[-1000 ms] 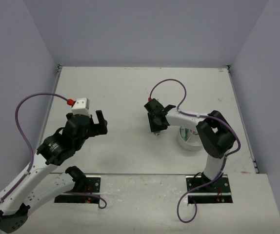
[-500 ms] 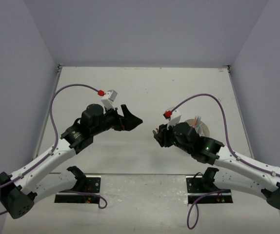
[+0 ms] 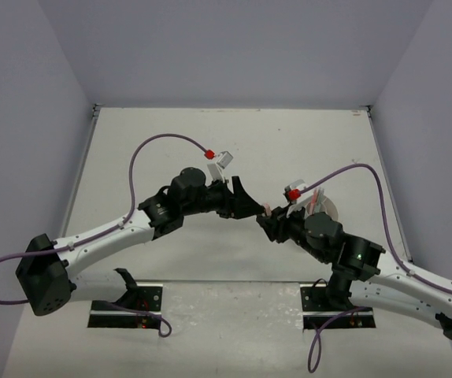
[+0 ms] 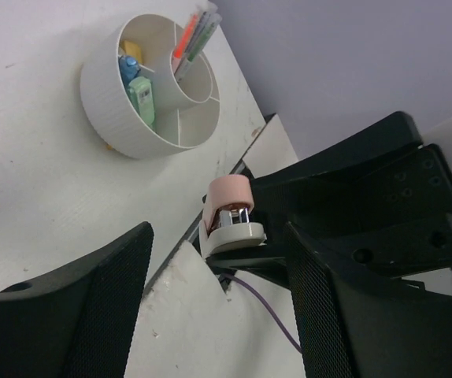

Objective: Sort the stationery into containers
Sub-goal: Place the stapler in the storage box, then reset both arms

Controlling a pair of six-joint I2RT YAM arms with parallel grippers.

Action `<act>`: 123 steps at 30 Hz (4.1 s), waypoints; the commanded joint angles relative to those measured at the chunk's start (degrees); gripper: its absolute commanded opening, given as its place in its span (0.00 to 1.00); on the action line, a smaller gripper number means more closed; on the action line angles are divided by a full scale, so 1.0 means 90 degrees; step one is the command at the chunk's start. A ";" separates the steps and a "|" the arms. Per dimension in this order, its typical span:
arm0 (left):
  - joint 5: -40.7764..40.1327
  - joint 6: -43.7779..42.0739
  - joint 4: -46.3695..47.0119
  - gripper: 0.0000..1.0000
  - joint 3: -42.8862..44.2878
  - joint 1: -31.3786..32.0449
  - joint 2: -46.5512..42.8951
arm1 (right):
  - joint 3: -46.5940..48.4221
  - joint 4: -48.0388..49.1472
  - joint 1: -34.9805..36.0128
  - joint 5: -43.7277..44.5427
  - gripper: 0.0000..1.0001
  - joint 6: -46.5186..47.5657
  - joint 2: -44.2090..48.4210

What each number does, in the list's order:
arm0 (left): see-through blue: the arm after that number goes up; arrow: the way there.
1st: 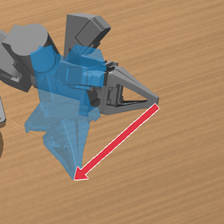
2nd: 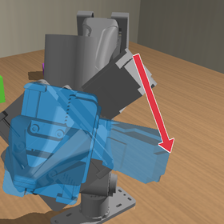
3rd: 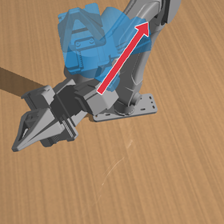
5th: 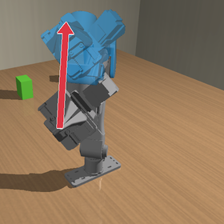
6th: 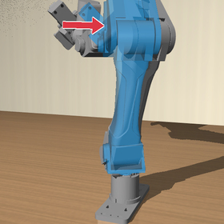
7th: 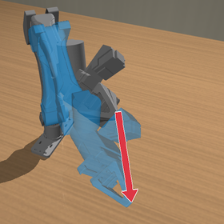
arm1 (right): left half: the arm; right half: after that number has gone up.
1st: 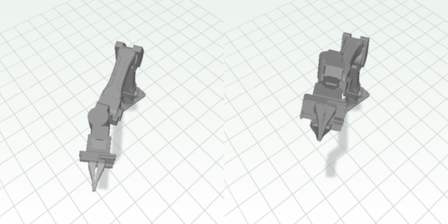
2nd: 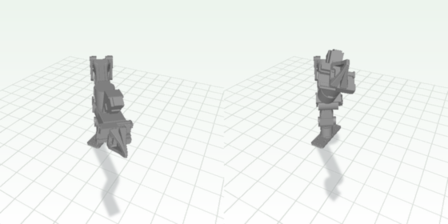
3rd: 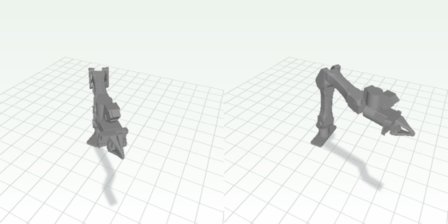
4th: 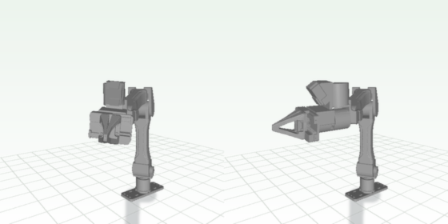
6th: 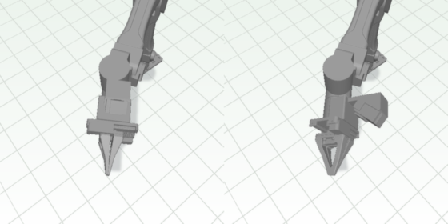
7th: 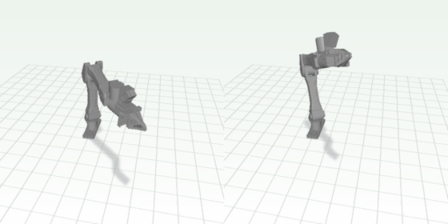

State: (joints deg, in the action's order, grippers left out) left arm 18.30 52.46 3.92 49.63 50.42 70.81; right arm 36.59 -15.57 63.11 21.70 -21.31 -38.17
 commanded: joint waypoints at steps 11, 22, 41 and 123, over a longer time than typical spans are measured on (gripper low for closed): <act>0.0427 0.0187 0.0711 0.03 0.0589 0.0401 0.0596 | 0.0089 0.0399 0.0058 0.0128 0.00 0.0050 0.0341; 0.0890 -0.0788 0.0884 0.00 0.0930 0.0453 0.0625 | 0.0322 -0.0068 0.0058 0.0266 0.99 -0.0217 0.0296; 0.0520 -0.4014 0.2476 0.00 0.1122 0.0582 0.1627 | 0.3747 -0.5710 0.0058 0.3036 0.99 -0.2875 0.0940; -0.5569 -0.2121 -0.3079 1.00 0.1048 -0.2614 -0.1667 | 0.3123 -0.6336 0.0058 0.5734 0.99 -0.0733 0.2472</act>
State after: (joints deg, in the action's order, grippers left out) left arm -30.85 29.46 -14.18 61.96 33.25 62.78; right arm 66.10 -73.81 63.37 69.23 -30.55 -19.92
